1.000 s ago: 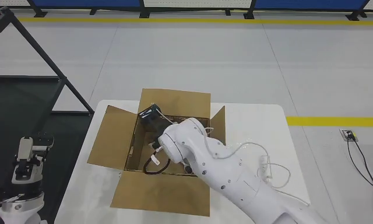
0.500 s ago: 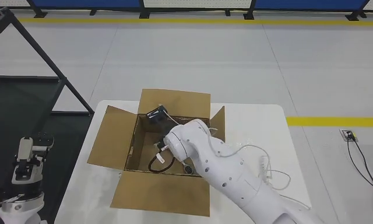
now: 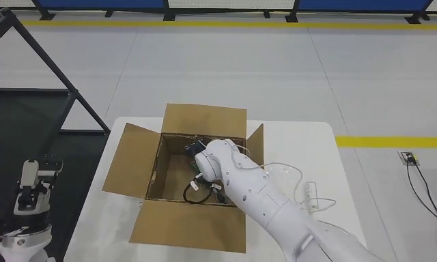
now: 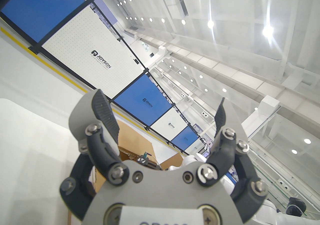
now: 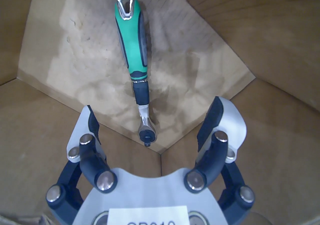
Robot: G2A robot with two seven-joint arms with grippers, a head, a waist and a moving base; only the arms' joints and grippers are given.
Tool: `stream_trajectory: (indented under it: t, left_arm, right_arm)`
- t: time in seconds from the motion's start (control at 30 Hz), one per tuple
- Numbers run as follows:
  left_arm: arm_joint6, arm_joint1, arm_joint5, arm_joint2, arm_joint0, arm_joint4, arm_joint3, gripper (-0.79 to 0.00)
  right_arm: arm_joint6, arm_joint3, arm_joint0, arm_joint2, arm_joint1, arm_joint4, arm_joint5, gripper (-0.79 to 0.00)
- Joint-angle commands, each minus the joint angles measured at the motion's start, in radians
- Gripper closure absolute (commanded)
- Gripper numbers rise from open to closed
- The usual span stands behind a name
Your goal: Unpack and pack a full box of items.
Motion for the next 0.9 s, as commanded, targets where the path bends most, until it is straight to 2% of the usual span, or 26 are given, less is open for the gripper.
stream_trajectory:
  t: [0.0,0.07,0.2,0.27,0.5,0.8,0.87]
  left_arm:
    - [0.000,0.000,0.000,0.000,0.000,0.000,0.000,-0.785]
    - [0.000,0.000,0.000,0.000,0.000,0.000,0.000,-0.785]
    - [0.000,0.000,0.000,0.000,0.000,0.000,0.000,-0.785]
    - [0.000,0.000,0.000,0.000,0.000,0.000,0.000,-0.785]
    - [0.000,0.000,0.000,0.000,0.000,0.000,0.000,-0.785]
    - [0.000,0.000,0.000,0.000,0.000,0.000,0.000,-0.785]
    - [0.000,0.000,0.000,0.000,0.000,0.000,0.000,-0.785]
  right_arm:
    - [-0.013,0.053,0.008,-0.014,-0.024,0.005,-0.010,-0.693]
    - [-0.028,0.097,0.017,-0.022,-0.044,0.013,-0.019,-0.637]
    - [-0.074,0.169,0.028,-0.030,-0.078,0.020,-0.026,-0.462]
    - [-0.113,0.195,0.031,-0.033,-0.091,0.017,-0.018,-0.406]
    - [-0.210,0.267,0.032,-0.027,-0.126,0.030,-0.020,-0.388]
    - [-0.189,0.340,0.050,-0.019,-0.151,0.036,-0.049,-0.385]
    - [-0.188,0.348,0.051,-0.019,-0.155,0.032,-0.048,-0.360]
